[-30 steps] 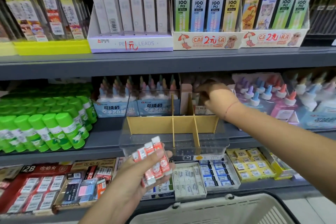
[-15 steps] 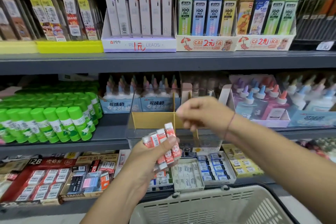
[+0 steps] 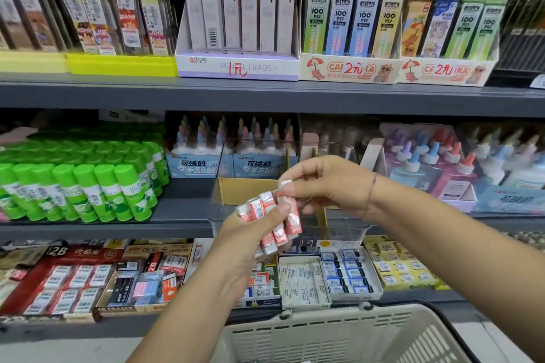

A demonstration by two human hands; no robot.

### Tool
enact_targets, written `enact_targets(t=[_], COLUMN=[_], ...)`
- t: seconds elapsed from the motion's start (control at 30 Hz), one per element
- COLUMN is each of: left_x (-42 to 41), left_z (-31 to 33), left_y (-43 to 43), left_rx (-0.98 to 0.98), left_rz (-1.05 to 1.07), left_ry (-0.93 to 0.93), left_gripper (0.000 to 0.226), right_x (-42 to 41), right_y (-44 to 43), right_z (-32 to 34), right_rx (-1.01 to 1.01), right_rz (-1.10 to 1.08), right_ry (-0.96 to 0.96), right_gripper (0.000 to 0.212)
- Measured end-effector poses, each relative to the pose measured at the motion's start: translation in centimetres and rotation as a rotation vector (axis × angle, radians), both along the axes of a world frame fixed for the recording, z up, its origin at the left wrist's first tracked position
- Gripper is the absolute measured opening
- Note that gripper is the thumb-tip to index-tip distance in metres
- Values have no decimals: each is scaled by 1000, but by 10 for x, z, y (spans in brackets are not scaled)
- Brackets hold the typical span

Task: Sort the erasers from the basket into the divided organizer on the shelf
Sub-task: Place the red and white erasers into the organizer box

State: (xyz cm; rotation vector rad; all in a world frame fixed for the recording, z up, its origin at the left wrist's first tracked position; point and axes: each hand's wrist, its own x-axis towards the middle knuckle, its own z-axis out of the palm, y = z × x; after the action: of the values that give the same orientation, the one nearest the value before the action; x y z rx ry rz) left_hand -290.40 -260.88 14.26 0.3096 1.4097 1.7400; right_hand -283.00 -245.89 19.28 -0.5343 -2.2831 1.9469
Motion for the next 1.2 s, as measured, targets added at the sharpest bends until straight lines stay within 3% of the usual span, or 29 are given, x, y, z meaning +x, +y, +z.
enact_targets(t=[0.17, 0.27, 0.33, 0.37, 0.43, 0.5, 0.57, 0.77, 1.2], left_x=[-10, -13, -14, -15, -15, -15, -15, -15, -16], left_z=[-2, -2, -3, -4, -6, -6, -6, -4, -9], left_y=[0, 0, 0, 0, -1, -1, 1, 2, 5], left_rx=[60, 87, 100, 99, 102, 113, 109, 86, 99], left_rz=[59, 63, 53, 47, 36, 33, 44, 107, 115], left_ry=[-97, -121, -119, -113, -108, -116, -126, -181, -180], left_gripper=[46, 46, 38, 30, 13, 9, 18, 31, 46], right_x=[4, 5, 2, -3, -12, -23, -32, -44, -46], right_y=[20, 59, 94, 111, 128, 130, 125, 119, 118], right_z=[9, 17, 18, 14, 3, -9, -17, -37, -35], right_rx=[-188, -109, 182, 466, 1040, 1277, 1267, 1286, 1216], right_rz=[-32, -329, -501, -506, -390, -284, -285, -294, -283], right_ry=[5, 108, 59, -87, -439, -557, -522, -395, -517], right_gripper=[18, 10, 11, 16, 22, 28, 34, 20, 22])
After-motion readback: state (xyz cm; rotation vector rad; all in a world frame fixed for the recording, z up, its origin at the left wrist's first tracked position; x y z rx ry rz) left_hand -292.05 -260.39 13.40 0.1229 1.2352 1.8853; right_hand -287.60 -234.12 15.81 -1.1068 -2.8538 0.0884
